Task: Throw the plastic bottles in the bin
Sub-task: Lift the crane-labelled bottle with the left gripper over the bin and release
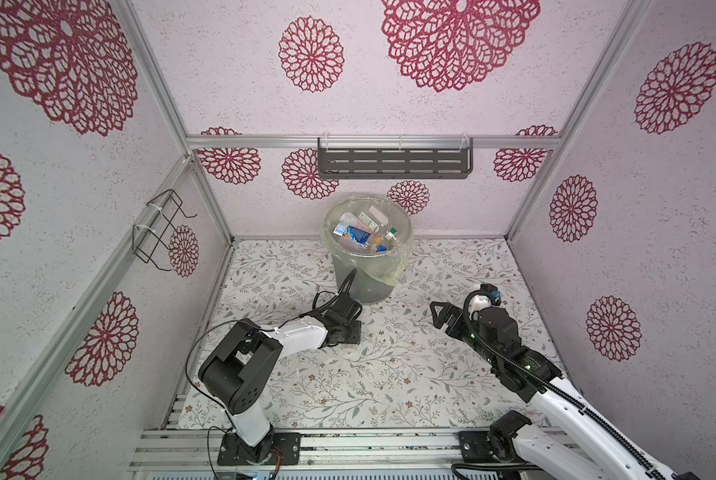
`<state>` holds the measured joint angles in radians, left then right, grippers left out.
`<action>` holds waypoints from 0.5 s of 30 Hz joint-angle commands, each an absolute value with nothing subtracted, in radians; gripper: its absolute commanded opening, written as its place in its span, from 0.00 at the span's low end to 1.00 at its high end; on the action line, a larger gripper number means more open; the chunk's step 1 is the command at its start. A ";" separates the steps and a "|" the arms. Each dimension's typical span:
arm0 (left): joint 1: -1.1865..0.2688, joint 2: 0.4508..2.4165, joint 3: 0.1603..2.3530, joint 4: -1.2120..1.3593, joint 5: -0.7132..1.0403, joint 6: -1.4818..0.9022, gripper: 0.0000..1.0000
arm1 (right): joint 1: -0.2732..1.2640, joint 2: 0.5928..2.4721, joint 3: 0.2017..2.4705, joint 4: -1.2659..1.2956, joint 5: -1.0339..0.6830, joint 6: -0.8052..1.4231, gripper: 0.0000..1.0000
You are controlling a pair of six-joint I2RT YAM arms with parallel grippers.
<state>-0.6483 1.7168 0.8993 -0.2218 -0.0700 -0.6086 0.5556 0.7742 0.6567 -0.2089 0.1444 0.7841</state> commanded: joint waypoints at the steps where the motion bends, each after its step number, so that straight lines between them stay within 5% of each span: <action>1: -0.652 1.661 0.882 -0.218 -0.080 -0.624 0.38 | 0.555 0.745 0.657 -0.198 0.147 0.796 0.99; 15: -0.651 1.442 0.778 -0.275 -0.060 -0.689 0.34 | 0.554 0.723 0.647 -0.213 0.149 0.806 0.99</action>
<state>-0.6483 1.4876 0.7841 -0.2493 -0.0647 -0.6655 0.5549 0.7353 0.6556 -0.2119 0.1448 0.7883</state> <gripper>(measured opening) 0.545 0.989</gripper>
